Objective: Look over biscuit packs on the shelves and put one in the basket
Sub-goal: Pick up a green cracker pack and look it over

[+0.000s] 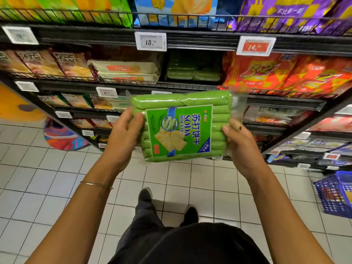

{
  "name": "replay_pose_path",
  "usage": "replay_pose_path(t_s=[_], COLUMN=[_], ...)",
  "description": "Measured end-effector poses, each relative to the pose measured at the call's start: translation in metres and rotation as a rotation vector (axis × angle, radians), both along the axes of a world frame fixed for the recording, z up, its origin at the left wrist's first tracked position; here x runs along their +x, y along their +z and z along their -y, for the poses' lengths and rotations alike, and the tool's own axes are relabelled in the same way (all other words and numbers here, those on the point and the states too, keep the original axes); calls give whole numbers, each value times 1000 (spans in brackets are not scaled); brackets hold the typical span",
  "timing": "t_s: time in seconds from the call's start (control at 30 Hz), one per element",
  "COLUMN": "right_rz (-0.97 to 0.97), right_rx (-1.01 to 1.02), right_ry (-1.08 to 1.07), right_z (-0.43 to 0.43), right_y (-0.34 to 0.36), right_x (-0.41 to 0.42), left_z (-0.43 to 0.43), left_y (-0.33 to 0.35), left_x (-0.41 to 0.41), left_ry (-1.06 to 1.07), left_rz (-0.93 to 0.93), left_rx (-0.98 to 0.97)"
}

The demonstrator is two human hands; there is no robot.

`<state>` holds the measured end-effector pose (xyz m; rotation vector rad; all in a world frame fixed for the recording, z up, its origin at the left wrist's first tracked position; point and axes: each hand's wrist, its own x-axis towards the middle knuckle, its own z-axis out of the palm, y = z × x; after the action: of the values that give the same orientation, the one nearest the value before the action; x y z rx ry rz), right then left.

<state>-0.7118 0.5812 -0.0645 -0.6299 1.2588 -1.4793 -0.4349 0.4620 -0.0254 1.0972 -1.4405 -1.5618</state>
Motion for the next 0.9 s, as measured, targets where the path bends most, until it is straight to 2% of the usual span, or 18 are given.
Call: replay_pose_path(t_s=[0.1,0.2,0.3,0.43,0.53,0.6,0.73,0.9], right_rz=[15,130,244,247,450,539,435,408], right_rx=[69,84,32,-16,-63,-41,-23,-40], right_ry=[-79,-126,-78,-138,-276,-280,-112,-134], right_z=[5,9,12,14,13,10,18,16], right_y=[7,11,16,22,22,22,24,22], right_x=[5,2,2,19,39,55,82,64], left_z=[-4,-13,-21,-29,-35,-39,-53,-55], left_y=[-5,-11,-17,-18,-14,-13,-17,-20], left_x=[2,4,8,8,1,-6,-24,-12], left_ry=[-8,47,137,199,242,248,159,-11], left_rz=[4,-32,-115,-206,-300,-360,-372,-234], left_rx=[82,189,262,292,307,318,375,472])
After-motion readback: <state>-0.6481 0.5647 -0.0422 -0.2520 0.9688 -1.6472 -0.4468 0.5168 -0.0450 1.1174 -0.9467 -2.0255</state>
